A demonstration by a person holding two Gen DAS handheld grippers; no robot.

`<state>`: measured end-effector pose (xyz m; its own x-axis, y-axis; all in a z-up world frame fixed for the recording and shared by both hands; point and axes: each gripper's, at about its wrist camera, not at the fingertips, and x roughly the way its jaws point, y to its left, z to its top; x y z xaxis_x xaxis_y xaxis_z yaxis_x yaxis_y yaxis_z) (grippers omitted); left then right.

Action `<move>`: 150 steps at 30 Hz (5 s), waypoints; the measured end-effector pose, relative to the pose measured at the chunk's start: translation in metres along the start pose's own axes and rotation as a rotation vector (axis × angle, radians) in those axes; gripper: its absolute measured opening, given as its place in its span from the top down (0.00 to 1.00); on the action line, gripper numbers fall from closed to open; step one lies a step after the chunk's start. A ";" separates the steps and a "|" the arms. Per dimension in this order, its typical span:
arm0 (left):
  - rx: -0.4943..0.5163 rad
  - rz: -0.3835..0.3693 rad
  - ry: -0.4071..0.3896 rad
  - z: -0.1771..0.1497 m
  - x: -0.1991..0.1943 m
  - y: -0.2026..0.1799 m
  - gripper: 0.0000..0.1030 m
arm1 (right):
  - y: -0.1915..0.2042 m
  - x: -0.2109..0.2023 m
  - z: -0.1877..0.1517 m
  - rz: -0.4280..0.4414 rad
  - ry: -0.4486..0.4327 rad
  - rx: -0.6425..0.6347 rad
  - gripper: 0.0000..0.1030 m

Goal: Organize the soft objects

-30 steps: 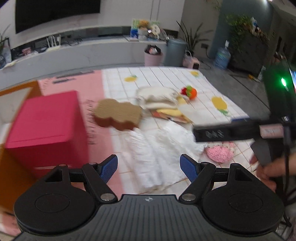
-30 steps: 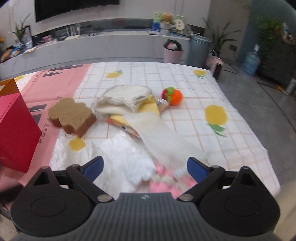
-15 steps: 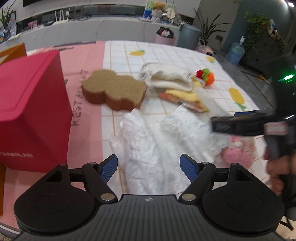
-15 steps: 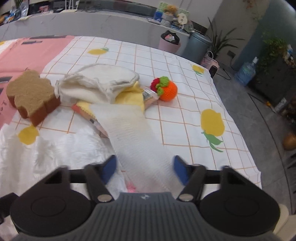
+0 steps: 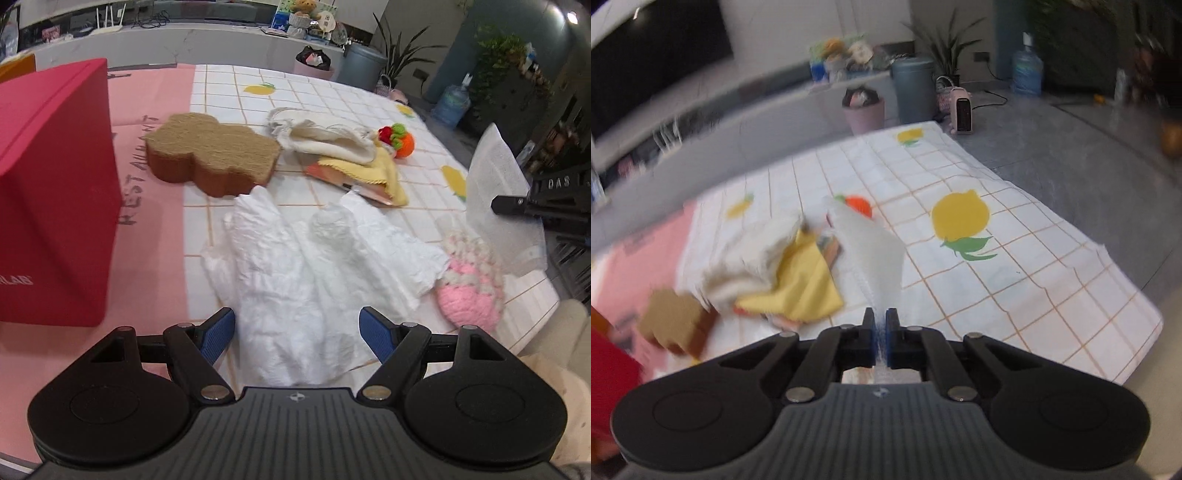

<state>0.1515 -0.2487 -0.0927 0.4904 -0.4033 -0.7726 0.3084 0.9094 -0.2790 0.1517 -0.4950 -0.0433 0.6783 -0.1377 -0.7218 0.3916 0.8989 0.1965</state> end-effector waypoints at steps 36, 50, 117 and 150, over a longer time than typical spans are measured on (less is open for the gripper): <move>-0.121 0.174 0.137 0.081 0.095 -0.100 0.10 | -0.033 0.044 -0.014 0.073 0.116 0.178 0.99; 0.066 0.144 0.013 0.059 0.076 -0.083 0.75 | -0.031 0.041 -0.016 0.073 0.116 0.154 0.98; -0.024 0.483 -0.253 0.070 -0.159 0.253 0.79 | 0.428 -0.058 -0.074 0.662 -0.092 -0.269 1.00; -0.117 0.669 -0.351 0.062 -0.238 0.274 0.15 | 0.409 -0.055 -0.086 0.648 -0.023 -0.209 1.00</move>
<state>0.1697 0.0903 0.0495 0.7788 0.2465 -0.5768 -0.2243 0.9682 0.1109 0.2210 -0.0842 0.0199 0.7492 0.4489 -0.4870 -0.2252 0.8641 0.4501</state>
